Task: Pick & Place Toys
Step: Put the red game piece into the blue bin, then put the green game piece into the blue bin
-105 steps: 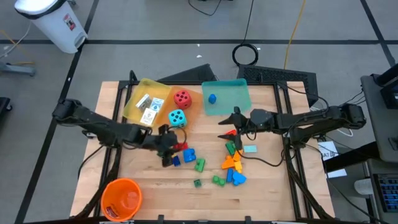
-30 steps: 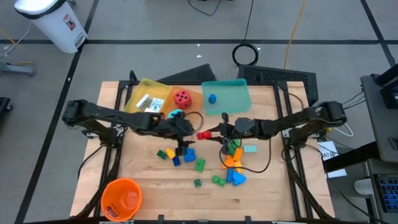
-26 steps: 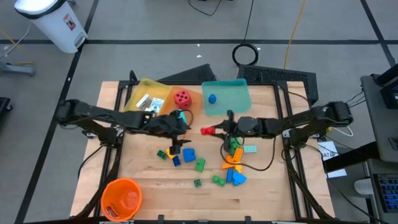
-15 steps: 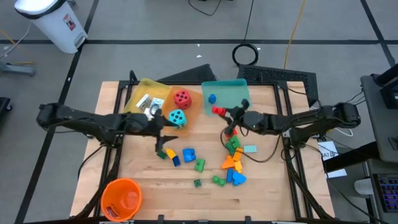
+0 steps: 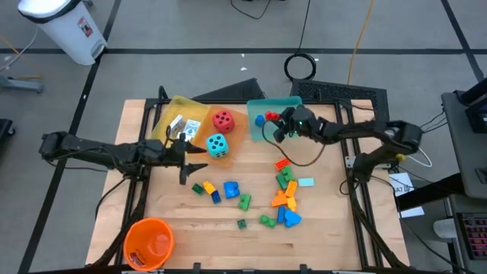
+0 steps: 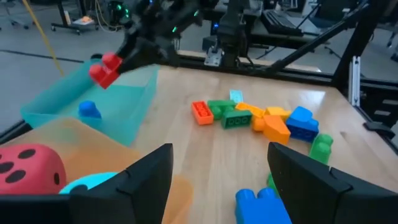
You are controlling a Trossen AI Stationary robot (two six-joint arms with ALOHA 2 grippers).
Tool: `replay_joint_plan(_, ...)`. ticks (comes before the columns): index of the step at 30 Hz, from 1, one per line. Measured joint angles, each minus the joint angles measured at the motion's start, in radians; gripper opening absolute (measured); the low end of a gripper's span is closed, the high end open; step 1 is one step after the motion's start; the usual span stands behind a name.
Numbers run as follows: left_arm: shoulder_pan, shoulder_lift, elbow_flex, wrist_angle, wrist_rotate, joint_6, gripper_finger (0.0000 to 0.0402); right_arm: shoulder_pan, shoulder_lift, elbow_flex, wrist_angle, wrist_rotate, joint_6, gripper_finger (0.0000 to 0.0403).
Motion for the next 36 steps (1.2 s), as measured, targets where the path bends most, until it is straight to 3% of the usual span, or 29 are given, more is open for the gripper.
replay_joint_plan(9,-0.002,0.013,0.0,-0.001,0.0,-0.141,0.0267,-0.084,0.156,0.001,0.108,-0.043,-0.009,0.0103)
replay_joint_plan(21,-0.001,0.013,0.0,0.031,-0.002,-0.146,0.0267,-0.094,0.177,0.001,0.113,-0.043,-0.009,0.0225)
replay_joint_plan(28,-0.001,0.013,0.001,0.041,-0.001,-0.157,0.0267,-0.062,0.043,0.001,0.084,-0.047,-0.043,0.0289)
replay_joint_plan(36,-0.003,0.013,0.002,0.003,0.023,-0.14,0.0267,0.109,-0.206,0.001,0.017,-0.073,-0.058,0.0325)
